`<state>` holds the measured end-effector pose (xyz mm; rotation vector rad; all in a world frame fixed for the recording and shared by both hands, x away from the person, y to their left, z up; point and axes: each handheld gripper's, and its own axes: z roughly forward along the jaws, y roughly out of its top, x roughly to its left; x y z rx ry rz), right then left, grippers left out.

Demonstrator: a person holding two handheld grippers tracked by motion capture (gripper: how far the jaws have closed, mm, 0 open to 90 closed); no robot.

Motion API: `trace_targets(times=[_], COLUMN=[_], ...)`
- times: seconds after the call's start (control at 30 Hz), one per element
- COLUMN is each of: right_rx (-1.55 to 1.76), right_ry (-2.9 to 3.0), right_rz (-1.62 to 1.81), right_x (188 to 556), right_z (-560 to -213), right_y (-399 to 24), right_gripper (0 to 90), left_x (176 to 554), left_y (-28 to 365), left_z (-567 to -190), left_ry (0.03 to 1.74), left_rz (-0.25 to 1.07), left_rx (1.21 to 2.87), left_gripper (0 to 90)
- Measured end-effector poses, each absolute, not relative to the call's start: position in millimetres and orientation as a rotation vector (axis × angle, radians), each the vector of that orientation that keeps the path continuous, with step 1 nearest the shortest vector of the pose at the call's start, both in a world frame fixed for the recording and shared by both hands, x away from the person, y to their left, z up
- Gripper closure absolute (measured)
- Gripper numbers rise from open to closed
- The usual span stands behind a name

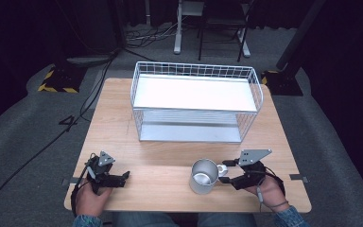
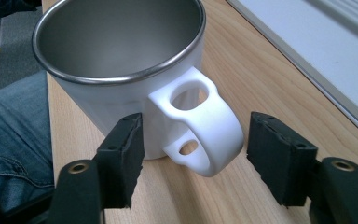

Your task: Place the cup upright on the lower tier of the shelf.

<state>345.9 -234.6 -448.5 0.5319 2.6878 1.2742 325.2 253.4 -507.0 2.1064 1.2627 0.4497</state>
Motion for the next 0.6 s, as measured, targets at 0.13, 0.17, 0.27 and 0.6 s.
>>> trace_targets(times=[0.13,0.17,0.27,0.6], right_rx=[0.505,0.494,0.491,0.461], right_ry=[2.688,2.689,2.686,2.695], right_rz=[1.267,1.269,1.276,1.3], right_x=[346.9,348.7,350.5,343.3], right_z=[-449.1,-449.8,-450.1,-449.8], right_y=[-234.7,-234.7,-234.7,-236.8], right_gripper=[38.6,38.5,39.8,49.7], left_x=[325.2,325.1,325.2,325.1], left_y=[253.3,253.3,253.3,253.3], left_z=[-507.0,-507.0,-507.0,-507.0], left_ry=[1.264,1.264,1.264,1.264], left_rz=[0.449,0.449,0.449,0.449], left_rx=[2.106,2.106,2.106,2.106], left_gripper=[1.4,1.4,1.4,1.4])
